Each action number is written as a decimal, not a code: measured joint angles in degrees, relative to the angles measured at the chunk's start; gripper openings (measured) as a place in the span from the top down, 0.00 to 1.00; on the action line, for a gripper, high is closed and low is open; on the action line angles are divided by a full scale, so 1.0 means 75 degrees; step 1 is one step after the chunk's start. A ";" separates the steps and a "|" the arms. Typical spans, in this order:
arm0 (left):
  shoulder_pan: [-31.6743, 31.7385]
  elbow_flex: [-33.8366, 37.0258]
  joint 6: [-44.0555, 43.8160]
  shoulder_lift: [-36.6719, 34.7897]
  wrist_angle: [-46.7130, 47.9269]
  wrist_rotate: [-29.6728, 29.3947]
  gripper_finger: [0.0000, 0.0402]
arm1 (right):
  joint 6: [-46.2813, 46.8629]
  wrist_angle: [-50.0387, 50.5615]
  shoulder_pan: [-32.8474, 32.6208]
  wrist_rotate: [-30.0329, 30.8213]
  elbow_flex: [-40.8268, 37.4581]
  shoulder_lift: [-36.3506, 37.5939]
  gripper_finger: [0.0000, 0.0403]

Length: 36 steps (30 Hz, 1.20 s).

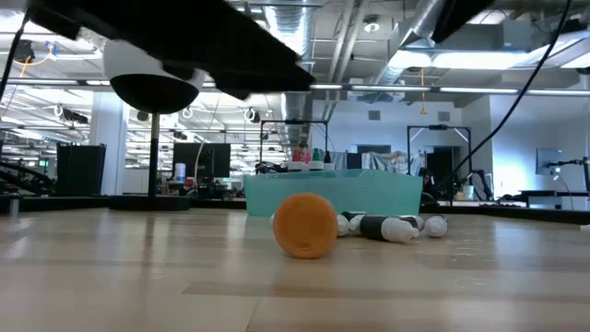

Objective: Pick & Place food coloring
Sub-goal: Put the large yellow food coloring bottle into the green bin

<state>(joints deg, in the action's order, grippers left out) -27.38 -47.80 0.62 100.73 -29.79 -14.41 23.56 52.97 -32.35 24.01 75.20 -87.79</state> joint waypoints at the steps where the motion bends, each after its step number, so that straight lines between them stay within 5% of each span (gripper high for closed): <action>1: 0.0061 -0.0253 -0.0122 0.0212 0.0191 -0.0003 0.52 | 0.0104 0.0083 -0.0055 0.0000 -0.0004 -0.0068 0.70; 10: 0.0298 -0.2490 -0.0836 0.1536 0.3083 -0.0601 0.52 | 0.0857 0.0311 -0.0506 0.0156 -0.0004 -0.0209 0.71; 20: 0.0239 -0.3530 -0.0565 0.2360 0.4701 0.0031 0.52 | 0.0860 0.0310 -0.0907 0.0493 -0.0004 -0.0181 0.71; 31: -0.0156 -0.3968 -0.0510 0.2320 0.6076 -0.0886 0.52 | 0.0858 0.0307 -0.0870 0.0621 -0.0004 -0.0181 0.71; 36: -0.0303 -0.4462 -0.1121 0.2320 0.7041 -0.1943 0.52 | 0.0858 0.0304 -0.0870 0.0624 -0.0004 -0.0181 0.71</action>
<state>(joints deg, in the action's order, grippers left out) -29.65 -81.26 -7.78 118.13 23.02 -28.99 30.00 55.24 -38.87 28.69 75.18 -89.14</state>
